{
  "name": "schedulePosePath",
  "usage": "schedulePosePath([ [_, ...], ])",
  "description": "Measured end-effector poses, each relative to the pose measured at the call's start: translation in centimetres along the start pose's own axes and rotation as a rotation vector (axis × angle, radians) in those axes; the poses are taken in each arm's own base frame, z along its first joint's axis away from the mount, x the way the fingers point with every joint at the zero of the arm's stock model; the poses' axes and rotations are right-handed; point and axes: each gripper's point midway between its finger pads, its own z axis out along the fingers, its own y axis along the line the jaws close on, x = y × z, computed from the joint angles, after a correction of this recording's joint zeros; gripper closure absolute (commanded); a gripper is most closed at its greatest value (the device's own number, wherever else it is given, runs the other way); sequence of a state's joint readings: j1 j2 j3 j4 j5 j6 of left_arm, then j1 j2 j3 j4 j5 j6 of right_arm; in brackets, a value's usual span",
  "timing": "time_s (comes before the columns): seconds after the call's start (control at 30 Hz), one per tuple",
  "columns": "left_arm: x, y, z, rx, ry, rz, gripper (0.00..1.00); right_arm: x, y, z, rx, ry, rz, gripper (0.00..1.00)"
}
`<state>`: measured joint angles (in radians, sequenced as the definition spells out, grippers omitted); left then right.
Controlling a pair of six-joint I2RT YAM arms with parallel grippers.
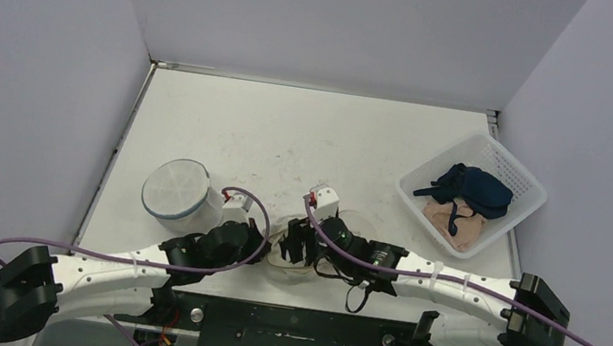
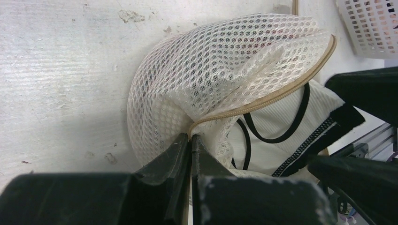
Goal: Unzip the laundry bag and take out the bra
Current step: Pick up the bra from the laundry bag.
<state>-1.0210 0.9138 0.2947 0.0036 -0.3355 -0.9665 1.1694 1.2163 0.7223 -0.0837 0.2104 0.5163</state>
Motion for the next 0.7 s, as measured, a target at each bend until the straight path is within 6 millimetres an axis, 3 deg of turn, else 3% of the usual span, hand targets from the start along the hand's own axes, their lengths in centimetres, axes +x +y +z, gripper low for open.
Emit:
schedulePosePath([
  [0.17, -0.5, -0.5, -0.3, 0.021, -0.016, -0.013, 1.0, 2.0, -1.2, 1.5, 0.042, 0.061, 0.009, 0.4],
  [0.33, -0.9, -0.9, -0.6, 0.037, -0.028, -0.028, 1.0, 4.1, -0.6, 2.5, 0.03, 0.116, -0.009, 0.47],
  [0.47, -0.8, -0.7, -0.6, 0.032, -0.026, -0.031, 1.0, 4.3, 1.5, 2.4, -0.028, 0.108, -0.03, 0.47],
  [0.7, -0.8, -0.6, -0.5, 0.024, -0.023, -0.033, 1.0, 4.5, 6.0, 1.8, -0.143, 0.1, -0.096, 0.37],
])
